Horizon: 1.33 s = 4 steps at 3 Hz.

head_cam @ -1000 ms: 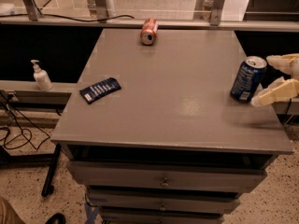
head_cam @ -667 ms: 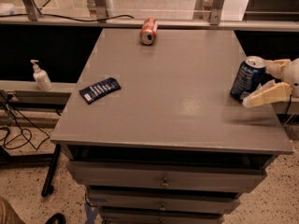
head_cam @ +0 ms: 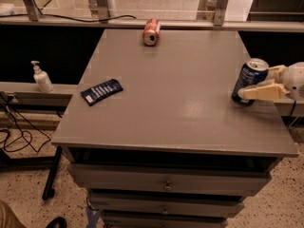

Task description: Move pepsi can near coke can

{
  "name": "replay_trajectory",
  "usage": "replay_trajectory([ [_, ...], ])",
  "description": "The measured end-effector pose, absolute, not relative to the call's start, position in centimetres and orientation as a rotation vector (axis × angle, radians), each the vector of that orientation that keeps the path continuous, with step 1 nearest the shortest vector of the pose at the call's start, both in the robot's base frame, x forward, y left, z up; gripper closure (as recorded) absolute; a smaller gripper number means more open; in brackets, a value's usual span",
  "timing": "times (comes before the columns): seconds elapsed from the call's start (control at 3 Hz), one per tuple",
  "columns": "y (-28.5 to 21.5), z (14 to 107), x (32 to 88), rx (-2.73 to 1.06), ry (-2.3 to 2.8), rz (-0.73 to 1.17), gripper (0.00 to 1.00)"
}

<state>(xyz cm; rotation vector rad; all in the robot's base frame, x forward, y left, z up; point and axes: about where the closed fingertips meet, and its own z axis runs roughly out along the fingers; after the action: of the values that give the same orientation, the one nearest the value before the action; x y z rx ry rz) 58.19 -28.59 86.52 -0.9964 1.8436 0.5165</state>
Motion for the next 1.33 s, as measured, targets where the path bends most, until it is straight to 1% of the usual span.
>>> replay_trajectory([
  [0.33, -28.5, 87.1, 58.6, -0.996, 1.837, 0.507, 0.65],
  [0.67, -28.2, 89.6, 59.7, -0.999, 1.814, 0.487, 0.89],
  [1.0, -28.0, 89.6, 59.8, -1.001, 1.812, 0.490, 1.00],
  [1.33, -27.9, 89.6, 59.8, -1.001, 1.812, 0.490, 1.00],
])
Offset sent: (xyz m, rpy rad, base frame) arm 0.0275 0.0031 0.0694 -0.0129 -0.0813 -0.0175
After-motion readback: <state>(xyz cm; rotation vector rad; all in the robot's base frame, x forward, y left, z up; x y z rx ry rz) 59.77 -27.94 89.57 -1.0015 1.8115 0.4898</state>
